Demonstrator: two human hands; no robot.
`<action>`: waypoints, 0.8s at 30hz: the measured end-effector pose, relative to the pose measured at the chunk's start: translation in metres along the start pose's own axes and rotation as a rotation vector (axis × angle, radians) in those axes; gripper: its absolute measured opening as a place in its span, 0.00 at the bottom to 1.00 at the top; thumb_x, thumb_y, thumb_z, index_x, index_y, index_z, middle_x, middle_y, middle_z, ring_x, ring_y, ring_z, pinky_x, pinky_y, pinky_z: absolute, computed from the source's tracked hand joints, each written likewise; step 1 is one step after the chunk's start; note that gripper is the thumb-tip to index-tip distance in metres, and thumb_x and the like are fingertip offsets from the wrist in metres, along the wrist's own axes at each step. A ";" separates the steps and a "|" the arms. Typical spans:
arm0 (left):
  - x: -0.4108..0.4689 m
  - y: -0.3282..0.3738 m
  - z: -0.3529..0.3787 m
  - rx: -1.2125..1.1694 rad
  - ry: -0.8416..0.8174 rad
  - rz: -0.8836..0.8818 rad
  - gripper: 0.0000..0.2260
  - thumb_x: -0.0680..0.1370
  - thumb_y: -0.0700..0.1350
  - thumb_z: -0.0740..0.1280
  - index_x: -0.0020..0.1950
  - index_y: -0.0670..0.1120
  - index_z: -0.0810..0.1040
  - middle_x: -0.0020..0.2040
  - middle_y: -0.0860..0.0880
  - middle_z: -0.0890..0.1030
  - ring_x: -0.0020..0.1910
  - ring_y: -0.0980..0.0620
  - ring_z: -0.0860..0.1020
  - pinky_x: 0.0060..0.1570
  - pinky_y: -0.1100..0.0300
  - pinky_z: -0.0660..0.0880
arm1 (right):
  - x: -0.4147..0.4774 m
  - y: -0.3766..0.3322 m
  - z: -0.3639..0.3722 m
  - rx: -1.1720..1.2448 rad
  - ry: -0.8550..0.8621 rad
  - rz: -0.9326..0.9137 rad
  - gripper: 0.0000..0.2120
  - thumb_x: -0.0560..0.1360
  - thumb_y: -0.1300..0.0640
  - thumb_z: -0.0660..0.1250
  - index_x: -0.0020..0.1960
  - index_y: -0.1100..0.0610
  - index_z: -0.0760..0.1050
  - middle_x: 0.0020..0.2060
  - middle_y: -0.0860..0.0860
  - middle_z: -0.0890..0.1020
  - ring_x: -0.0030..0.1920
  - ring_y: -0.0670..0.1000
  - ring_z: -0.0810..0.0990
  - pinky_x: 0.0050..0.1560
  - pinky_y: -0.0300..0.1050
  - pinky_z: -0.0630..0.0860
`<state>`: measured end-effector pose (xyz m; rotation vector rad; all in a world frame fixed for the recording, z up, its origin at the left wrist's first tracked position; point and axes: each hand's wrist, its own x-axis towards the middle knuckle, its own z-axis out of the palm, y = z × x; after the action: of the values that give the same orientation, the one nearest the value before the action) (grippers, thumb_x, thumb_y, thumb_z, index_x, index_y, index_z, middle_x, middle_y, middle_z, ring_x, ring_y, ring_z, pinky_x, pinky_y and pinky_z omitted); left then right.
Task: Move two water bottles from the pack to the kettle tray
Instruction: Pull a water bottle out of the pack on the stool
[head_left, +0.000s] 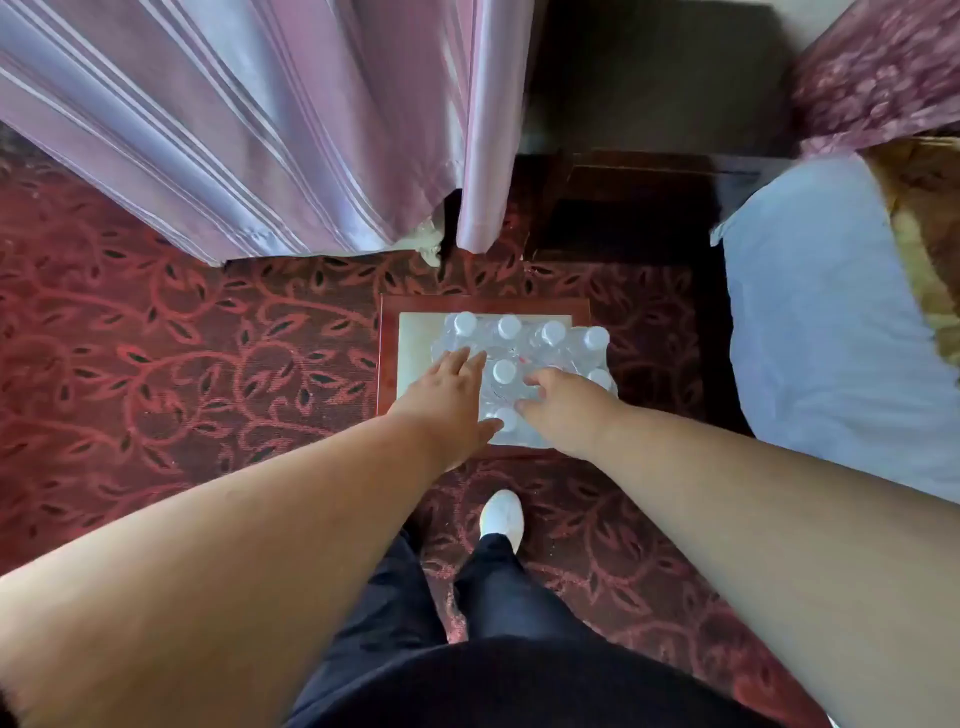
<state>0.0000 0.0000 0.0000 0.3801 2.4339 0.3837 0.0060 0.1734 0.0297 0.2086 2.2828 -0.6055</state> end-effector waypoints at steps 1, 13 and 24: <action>0.014 -0.003 0.003 0.057 0.002 0.028 0.43 0.78 0.62 0.63 0.80 0.47 0.40 0.81 0.46 0.44 0.79 0.46 0.43 0.74 0.50 0.49 | 0.013 -0.003 0.003 0.026 -0.006 0.019 0.25 0.81 0.45 0.62 0.76 0.50 0.66 0.71 0.53 0.74 0.66 0.56 0.75 0.61 0.46 0.72; 0.089 -0.042 0.034 0.208 0.059 0.276 0.52 0.71 0.73 0.60 0.74 0.45 0.30 0.80 0.48 0.38 0.75 0.48 0.29 0.68 0.53 0.41 | 0.115 -0.047 0.024 -0.269 -0.230 0.307 0.24 0.79 0.55 0.68 0.74 0.54 0.69 0.65 0.56 0.76 0.65 0.59 0.75 0.64 0.55 0.72; 0.069 -0.005 -0.021 0.016 -0.159 0.112 0.52 0.69 0.68 0.71 0.80 0.51 0.44 0.81 0.49 0.50 0.78 0.45 0.51 0.73 0.49 0.54 | 0.005 -0.072 -0.063 -0.163 -0.079 0.260 0.16 0.81 0.50 0.56 0.61 0.57 0.76 0.48 0.51 0.80 0.56 0.56 0.79 0.56 0.49 0.75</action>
<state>-0.0666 0.0162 -0.0236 0.5355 2.2685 0.3679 -0.0607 0.1401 0.0903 0.3875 2.1696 -0.2868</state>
